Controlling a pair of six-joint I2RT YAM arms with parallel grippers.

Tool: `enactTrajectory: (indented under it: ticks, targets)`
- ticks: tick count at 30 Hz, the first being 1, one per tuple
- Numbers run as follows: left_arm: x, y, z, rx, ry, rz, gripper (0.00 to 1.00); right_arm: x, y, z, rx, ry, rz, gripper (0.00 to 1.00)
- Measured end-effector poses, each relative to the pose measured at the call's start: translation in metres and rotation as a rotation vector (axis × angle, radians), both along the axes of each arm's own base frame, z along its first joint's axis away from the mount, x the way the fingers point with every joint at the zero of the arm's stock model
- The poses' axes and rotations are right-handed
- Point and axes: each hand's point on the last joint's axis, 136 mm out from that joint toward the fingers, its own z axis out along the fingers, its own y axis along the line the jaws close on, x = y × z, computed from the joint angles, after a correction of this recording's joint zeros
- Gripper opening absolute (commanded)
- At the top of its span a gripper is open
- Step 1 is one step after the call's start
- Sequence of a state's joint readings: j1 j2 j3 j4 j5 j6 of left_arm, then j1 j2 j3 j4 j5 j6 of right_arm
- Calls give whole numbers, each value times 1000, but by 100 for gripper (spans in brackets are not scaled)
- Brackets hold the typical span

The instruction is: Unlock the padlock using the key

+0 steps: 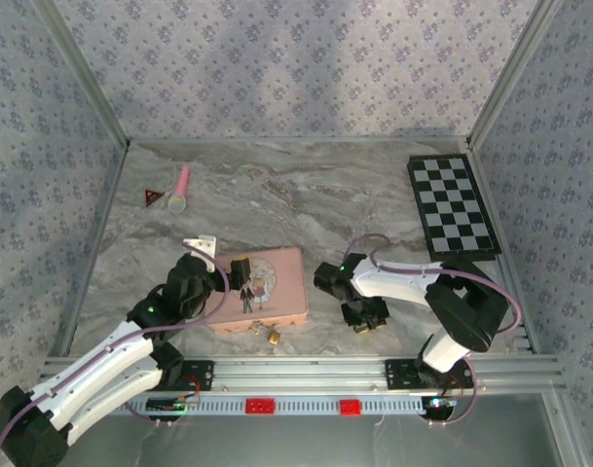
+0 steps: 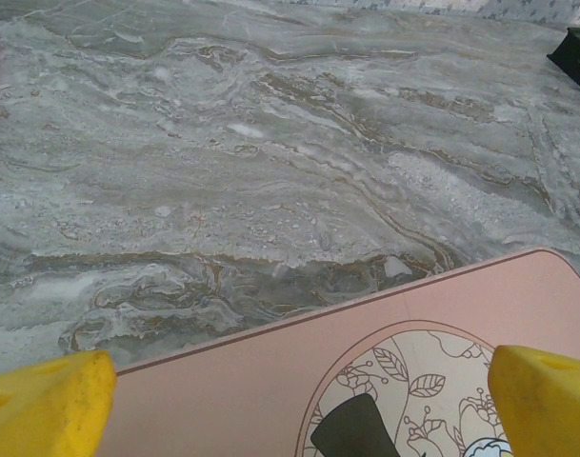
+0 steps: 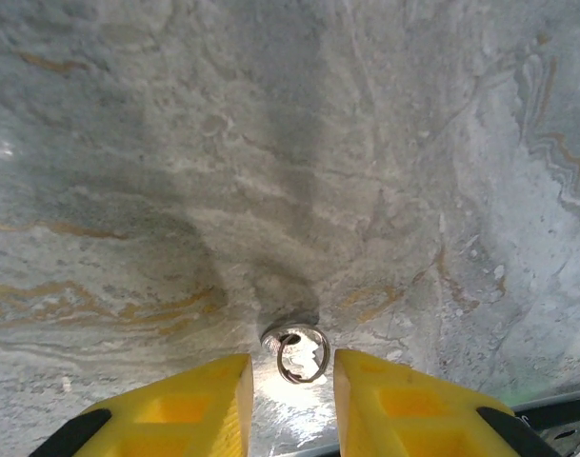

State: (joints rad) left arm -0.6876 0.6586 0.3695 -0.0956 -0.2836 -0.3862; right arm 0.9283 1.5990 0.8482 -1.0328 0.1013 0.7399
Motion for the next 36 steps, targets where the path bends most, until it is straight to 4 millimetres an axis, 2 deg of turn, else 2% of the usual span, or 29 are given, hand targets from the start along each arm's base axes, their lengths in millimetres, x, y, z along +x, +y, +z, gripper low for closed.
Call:
enactTrajectory:
  ticks: [19, 24, 36]
  targets:
    - [2, 3, -6, 19, 17, 21, 100, 2, -5, -4, -51, 8, 39, 17]
    - [2, 3, -7, 20, 19, 21, 100, 3, -6, -2, -73, 6, 52, 24]
    - [2, 3, -9, 26, 25, 21, 100, -2, -8, 2, -97, 19, 75, 26]
